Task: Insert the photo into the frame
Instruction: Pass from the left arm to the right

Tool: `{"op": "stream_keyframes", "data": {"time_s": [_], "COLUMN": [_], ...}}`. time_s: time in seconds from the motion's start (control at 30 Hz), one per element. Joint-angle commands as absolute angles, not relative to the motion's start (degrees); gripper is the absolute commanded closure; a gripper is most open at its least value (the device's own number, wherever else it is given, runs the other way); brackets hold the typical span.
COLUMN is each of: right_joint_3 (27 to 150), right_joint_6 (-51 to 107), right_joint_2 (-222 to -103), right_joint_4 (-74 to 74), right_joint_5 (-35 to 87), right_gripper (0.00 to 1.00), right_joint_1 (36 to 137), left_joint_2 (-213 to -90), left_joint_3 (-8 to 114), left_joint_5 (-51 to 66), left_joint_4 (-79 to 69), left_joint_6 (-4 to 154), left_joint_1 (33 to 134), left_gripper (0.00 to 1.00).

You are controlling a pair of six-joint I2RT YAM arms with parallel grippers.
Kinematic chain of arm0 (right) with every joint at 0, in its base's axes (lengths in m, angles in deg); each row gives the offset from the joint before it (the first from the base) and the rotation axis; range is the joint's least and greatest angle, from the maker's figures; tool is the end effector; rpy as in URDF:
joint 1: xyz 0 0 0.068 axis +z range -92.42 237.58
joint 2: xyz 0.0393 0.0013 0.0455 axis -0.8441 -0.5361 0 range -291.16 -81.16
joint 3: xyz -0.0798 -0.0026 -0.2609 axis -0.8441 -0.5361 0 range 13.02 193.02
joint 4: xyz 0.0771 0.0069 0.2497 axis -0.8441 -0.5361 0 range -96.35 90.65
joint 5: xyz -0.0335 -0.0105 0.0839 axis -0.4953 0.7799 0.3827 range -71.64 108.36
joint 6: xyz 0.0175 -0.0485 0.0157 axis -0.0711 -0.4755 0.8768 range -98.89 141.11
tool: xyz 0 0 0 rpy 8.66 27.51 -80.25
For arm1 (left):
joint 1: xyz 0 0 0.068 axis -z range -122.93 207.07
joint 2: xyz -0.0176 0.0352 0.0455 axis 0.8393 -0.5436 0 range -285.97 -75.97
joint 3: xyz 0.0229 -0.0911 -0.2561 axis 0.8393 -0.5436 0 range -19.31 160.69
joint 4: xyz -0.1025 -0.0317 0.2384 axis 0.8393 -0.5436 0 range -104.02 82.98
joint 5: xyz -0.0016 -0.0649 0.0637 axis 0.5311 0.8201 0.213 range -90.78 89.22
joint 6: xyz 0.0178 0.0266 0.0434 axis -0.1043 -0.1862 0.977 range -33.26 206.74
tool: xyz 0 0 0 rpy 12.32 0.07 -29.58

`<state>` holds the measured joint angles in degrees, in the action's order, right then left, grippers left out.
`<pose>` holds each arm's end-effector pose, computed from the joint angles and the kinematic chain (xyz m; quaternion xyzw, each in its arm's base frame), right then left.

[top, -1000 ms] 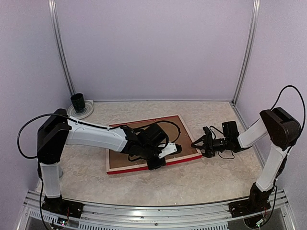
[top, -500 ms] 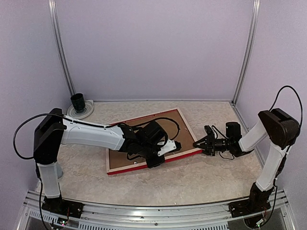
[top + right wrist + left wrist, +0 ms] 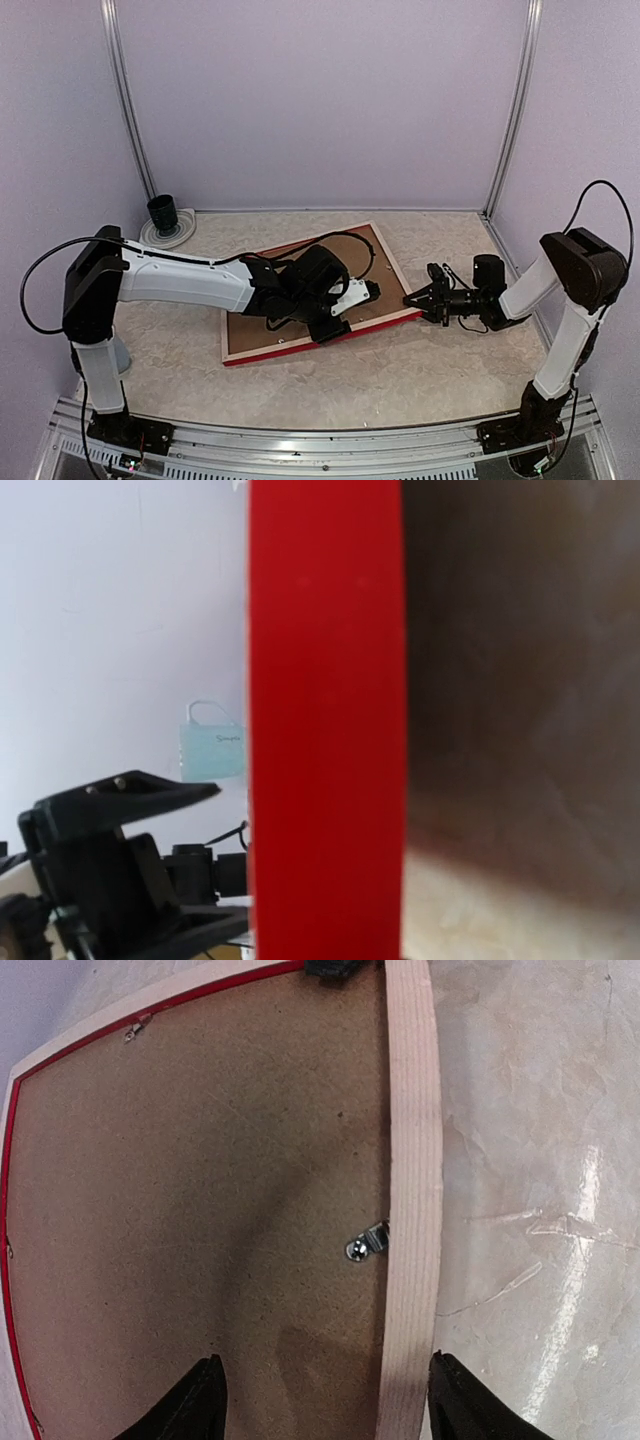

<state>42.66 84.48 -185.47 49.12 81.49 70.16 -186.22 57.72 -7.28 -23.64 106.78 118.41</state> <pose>0.2749 0.0939 0.1092 0.0602 0.7721 0.6274 0.0815 0.2049 -0.3664 0.1936 0.5966 0.7237 -0.0711 0.3395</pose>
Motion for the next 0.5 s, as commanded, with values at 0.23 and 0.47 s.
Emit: {"op": "stream_keyframes", "data": {"time_s": [0.23, 0.47], "right_joint_3": [42.75, 45.06], "right_joint_6": [92.53, 92.57], "right_joint_2": [-178.41, -174.75], "right_joint_4": [51.74, 46.26], "right_joint_5": [79.80, 77.98], "right_gripper": [0.89, 0.89], "right_joint_1": [71.11, 71.35], "left_joint_2": [-180.32, -179.80], "left_joint_3": [49.92, 45.96], "left_joint_5": [-27.13, -36.06], "left_joint_4": [-13.35, -10.39], "left_joint_6": [110.14, 112.84], "left_joint_1": [125.14, 128.87], "left_gripper": [0.26, 0.27]}}
